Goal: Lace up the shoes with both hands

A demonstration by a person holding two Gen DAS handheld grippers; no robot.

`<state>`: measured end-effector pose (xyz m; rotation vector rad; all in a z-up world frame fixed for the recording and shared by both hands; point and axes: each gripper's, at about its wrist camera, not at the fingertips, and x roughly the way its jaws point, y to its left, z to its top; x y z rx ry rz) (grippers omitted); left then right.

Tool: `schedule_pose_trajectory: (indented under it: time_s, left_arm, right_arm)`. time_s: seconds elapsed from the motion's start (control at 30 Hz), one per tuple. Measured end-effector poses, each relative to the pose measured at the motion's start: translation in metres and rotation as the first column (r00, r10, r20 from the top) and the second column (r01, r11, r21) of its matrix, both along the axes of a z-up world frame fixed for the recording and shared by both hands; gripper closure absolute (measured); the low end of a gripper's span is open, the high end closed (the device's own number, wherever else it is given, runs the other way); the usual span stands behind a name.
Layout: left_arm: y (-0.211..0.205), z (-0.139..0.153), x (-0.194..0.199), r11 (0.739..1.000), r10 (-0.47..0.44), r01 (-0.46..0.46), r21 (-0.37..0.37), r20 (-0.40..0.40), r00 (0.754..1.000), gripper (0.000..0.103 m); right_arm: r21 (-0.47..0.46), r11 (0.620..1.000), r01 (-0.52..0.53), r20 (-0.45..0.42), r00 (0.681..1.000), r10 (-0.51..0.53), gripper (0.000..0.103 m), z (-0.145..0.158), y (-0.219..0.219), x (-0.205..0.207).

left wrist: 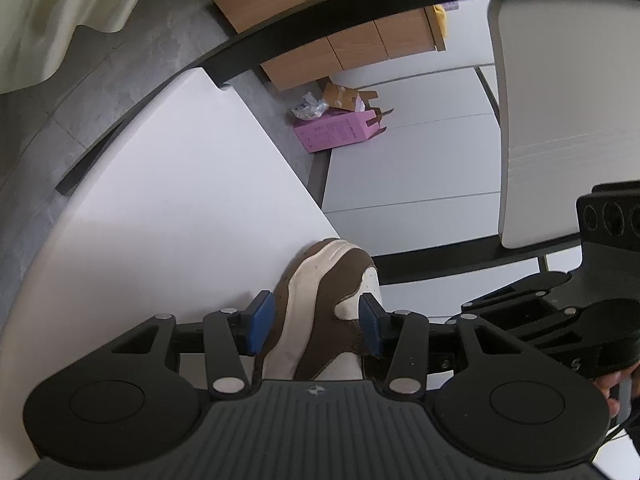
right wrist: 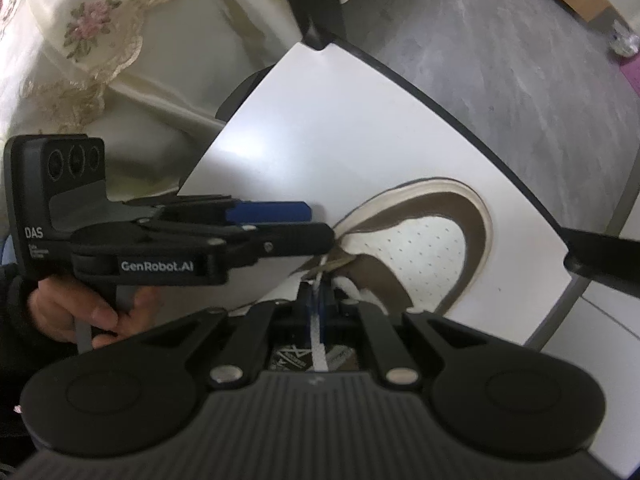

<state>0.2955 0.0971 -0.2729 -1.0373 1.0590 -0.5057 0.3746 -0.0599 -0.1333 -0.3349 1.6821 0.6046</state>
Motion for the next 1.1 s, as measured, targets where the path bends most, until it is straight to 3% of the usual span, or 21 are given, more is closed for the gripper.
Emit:
schedule_pose_trajectory:
  time_s: [0.37, 0.4, 0.43, 0.5, 0.6, 0.7, 0.77, 0.97, 1.1]
  left_arm:
    - [0.006, -0.008, 0.000, 0.993, 0.032, -0.038, -0.108, -0.063, 0.997, 0.053]
    - [0.007, -0.009, 0.000, 0.991, 0.036, -0.045, -0.125, -0.073, 0.997, 0.053]
    - [0.008, -0.010, -0.001, 0.988, 0.046, -0.057, -0.141, -0.082, 0.996, 0.053]
    - [0.011, -0.012, -0.002, 0.982, 0.060, -0.076, -0.175, -0.098, 0.993, 0.053]
    - [0.012, -0.015, -0.004, 0.968, 0.072, -0.100, -0.232, -0.126, 0.989, 0.053]
    - [0.011, -0.018, -0.007, 0.956, 0.073, -0.113, -0.273, -0.153, 0.986, 0.053]
    - [0.008, -0.018, -0.007, 0.952, 0.062, -0.106, -0.287, -0.157, 0.986, 0.054]
    - [0.003, -0.024, -0.009, 0.937, 0.066, -0.128, -0.325, -0.195, 0.979, 0.065]
    - [0.002, -0.029, -0.010, 0.924, 0.077, -0.159, -0.348, -0.238, 0.968, 0.080]
  right_arm:
    - [0.003, 0.997, -0.080, 0.137, 0.987, 0.079, 0.097, 0.012, 0.002, -0.021]
    - [0.001, 0.996, -0.087, 0.150, 0.985, 0.086, 0.091, 0.014, 0.001, -0.023]
    - [0.003, 0.995, -0.095, 0.163, 0.982, 0.094, 0.073, 0.016, 0.000, -0.026]
    - [0.023, 0.994, -0.107, 0.190, 0.977, 0.101, 0.062, 0.021, -0.003, -0.031]
    - [0.013, 0.992, -0.127, 0.225, 0.967, 0.121, 0.067, 0.022, -0.006, -0.039]
    - [0.011, 0.992, -0.123, 0.256, 0.960, 0.117, 0.090, 0.022, -0.012, -0.045]
    - [0.026, 0.994, -0.104, 0.257, 0.962, 0.094, 0.098, 0.020, -0.019, -0.047]
    - [0.078, 0.995, -0.064, 0.332, 0.943, 0.035, 0.099, 0.019, -0.026, -0.053]
    - [0.102, 0.994, -0.046, 0.345, 0.939, 0.008, 0.099, 0.016, -0.028, -0.053]
